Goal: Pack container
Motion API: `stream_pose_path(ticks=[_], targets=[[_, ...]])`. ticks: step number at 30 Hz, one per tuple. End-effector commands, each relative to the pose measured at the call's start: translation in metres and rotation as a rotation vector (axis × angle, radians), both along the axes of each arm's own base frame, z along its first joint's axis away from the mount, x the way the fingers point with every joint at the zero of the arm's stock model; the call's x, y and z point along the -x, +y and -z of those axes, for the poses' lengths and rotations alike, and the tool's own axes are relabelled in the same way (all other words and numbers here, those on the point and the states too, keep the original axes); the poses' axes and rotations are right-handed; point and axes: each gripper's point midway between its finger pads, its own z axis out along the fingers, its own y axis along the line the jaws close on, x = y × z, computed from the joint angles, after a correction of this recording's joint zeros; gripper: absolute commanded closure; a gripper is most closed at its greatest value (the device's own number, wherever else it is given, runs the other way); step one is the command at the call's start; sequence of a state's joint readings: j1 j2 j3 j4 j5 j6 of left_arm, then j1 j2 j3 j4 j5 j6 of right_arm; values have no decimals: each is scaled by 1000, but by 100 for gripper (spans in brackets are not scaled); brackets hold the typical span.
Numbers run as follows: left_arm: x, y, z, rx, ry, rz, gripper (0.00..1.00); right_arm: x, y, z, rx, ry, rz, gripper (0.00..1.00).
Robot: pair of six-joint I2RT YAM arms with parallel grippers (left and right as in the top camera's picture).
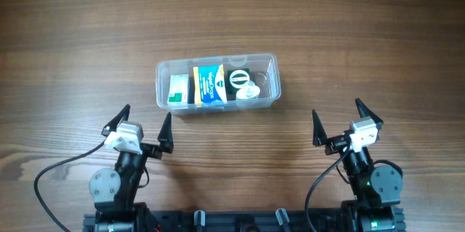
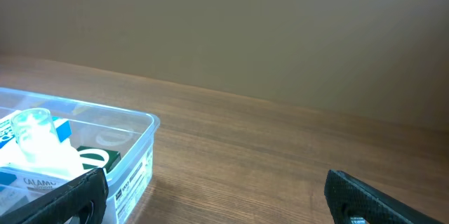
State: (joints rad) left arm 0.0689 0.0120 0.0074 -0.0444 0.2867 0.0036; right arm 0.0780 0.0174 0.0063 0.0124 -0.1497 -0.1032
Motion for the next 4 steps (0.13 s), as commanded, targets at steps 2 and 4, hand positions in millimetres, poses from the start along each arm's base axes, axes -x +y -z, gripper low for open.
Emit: stream_pose_path(ticks=[2, 4], targets=[[1, 0, 0, -14, -5, 5, 0, 1, 3, -1, 12, -10, -19, 0], [1, 0, 0, -14, -5, 5, 0, 1, 3, -1, 12, -10, -19, 0]])
